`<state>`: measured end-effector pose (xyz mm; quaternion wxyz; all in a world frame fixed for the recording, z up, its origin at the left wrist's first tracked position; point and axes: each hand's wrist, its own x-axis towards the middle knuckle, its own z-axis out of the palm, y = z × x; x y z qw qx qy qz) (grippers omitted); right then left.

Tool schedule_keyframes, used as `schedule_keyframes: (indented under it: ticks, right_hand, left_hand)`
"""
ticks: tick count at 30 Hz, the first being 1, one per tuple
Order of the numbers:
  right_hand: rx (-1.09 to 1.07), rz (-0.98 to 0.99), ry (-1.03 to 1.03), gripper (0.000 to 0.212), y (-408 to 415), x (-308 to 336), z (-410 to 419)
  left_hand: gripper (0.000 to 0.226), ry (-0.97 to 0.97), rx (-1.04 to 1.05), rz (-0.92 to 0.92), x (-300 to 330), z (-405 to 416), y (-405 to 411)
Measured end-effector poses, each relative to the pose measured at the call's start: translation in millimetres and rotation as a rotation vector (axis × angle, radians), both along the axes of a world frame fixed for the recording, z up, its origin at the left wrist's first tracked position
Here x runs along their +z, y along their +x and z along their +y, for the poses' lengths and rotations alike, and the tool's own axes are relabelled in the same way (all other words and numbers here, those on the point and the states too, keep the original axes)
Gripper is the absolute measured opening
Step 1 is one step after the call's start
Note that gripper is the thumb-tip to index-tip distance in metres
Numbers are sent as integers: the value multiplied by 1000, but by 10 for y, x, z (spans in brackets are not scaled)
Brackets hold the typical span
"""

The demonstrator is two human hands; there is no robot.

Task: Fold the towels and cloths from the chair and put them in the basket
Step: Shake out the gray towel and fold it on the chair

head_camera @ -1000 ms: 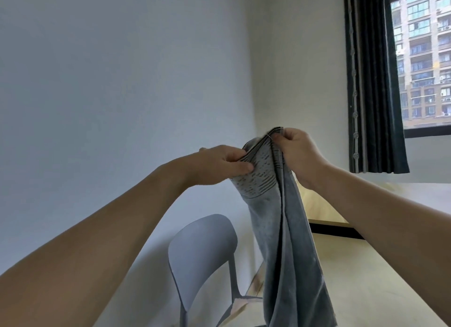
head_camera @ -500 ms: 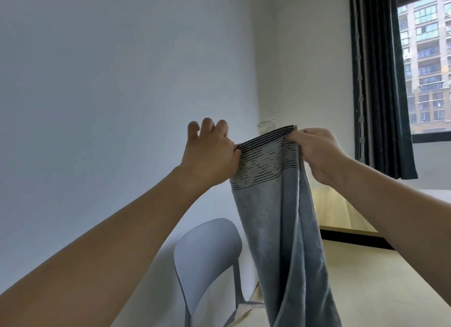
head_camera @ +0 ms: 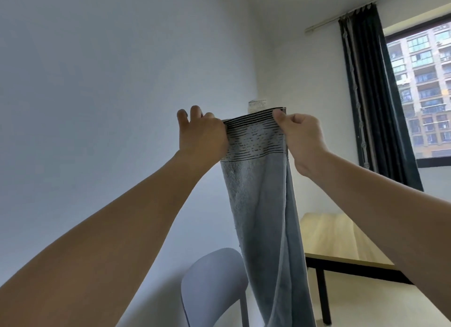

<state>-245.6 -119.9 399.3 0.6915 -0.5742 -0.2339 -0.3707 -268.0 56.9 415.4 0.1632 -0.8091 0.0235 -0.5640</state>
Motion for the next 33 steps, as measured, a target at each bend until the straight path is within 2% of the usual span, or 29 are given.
schedule_keyframes:
  ticks: [3,6,8,11,13,15,17,19,20,21,25,28,30,33]
  right_hand:
    - [-69,-71,62,22,-163,244,22]
    - [-103,-114,125,11,-319,502,-5]
    - [-100,-115,98,26,-427,649,-47]
    - [-157,-136,-11,13,-605,831,-99]
    - [-238,-135,-80,13,-722,949,-134]
    - [-396,-157,-211,14,-807,1052,-189]
    - [-645,-143,-484,10,-865,1115,-241]
    - [-889,-64,-752,8,-923,1127,-252]
    - [-952,-12,-837,6,-940,1122,-241]
    - [-982,35,-902,6,-973,1104,-217]
    - [-893,233,-980,17,-870,1088,-86]
    - [-570,343,-713,17,-667,1062,-32]
    - [-440,421,-577,23,-541,1028,-29]
    - [-271,412,-364,23,-307,1034,-13]
  left_hand:
    - [20,-53,-25,-98,276,-48,-113]
    - [27,-305,-276,-76,550,-80,-234]
    - [20,-461,-501,-28,723,-95,-312]
    - [7,-540,-686,-23,919,-117,-457]
    - [3,-565,-795,-46,1010,-134,-537]
    - [16,-622,-929,-64,1088,-133,-573]
    - [25,-668,-1005,-68,1168,-108,-556]
    - [17,-654,-995,-19,1218,-77,-485]
    - [8,-638,-979,22,1221,-63,-436]
    - [8,-626,-950,62,1195,-61,-398]
    - [12,-592,-758,142,1057,-37,-152]
    - [18,-685,-785,196,995,-50,9]
    - [17,-815,-892,262,970,-78,104]
    - [16,-928,-1008,284,958,-133,260]
